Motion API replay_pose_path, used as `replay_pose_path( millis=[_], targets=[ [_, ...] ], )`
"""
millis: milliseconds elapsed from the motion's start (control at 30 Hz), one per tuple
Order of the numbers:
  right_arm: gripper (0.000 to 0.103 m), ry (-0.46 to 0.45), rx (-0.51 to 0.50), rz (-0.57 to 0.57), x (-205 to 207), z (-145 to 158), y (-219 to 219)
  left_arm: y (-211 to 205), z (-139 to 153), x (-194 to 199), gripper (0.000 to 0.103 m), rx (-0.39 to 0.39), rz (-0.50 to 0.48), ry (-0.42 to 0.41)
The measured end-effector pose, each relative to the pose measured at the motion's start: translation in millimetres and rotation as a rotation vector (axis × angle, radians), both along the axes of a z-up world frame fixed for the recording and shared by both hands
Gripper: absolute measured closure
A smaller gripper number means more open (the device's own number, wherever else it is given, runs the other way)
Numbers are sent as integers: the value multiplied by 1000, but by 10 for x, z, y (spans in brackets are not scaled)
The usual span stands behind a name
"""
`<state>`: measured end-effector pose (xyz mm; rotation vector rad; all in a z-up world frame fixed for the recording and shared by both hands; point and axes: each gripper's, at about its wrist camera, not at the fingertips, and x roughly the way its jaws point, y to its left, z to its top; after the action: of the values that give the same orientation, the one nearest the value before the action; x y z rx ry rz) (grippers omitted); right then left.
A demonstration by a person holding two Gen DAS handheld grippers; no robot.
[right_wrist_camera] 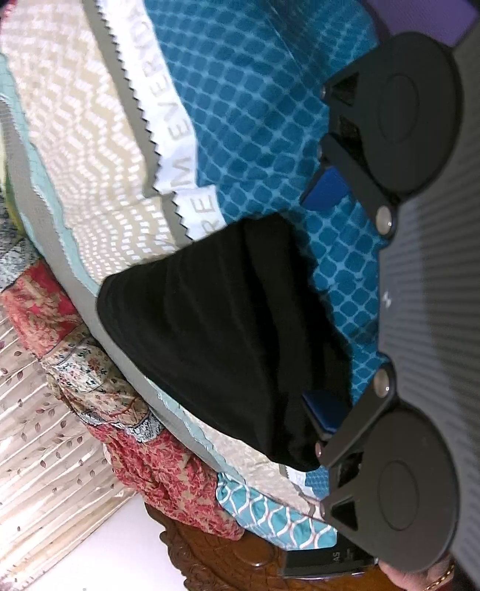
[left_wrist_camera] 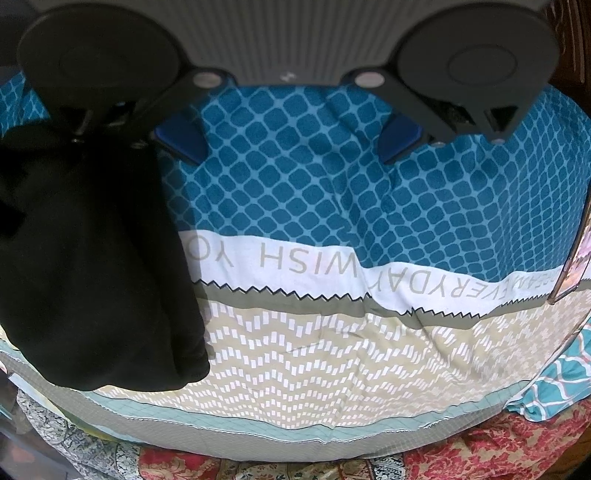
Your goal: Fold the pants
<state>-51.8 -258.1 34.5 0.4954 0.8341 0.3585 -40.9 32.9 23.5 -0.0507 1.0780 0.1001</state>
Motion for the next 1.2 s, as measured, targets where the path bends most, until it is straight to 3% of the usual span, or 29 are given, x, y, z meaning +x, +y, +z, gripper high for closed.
replay_pose_path(
  millis=[233,667,1000,1200],
  targets=[
    [0,-85,4,-86,-2,206,-188,-11,-6,-7,0,7,0,-7],
    [0,-89,32,-117,192,220,-373,28,10,28,0,-15,-7,14],
    [0,-122,2,-70,460,274,-481,377,364,100,0,-303,-11,-53],
    [0,-91,44,-22,734,163,-449,347,226,471,0,-538,-39,2]
  ],
)
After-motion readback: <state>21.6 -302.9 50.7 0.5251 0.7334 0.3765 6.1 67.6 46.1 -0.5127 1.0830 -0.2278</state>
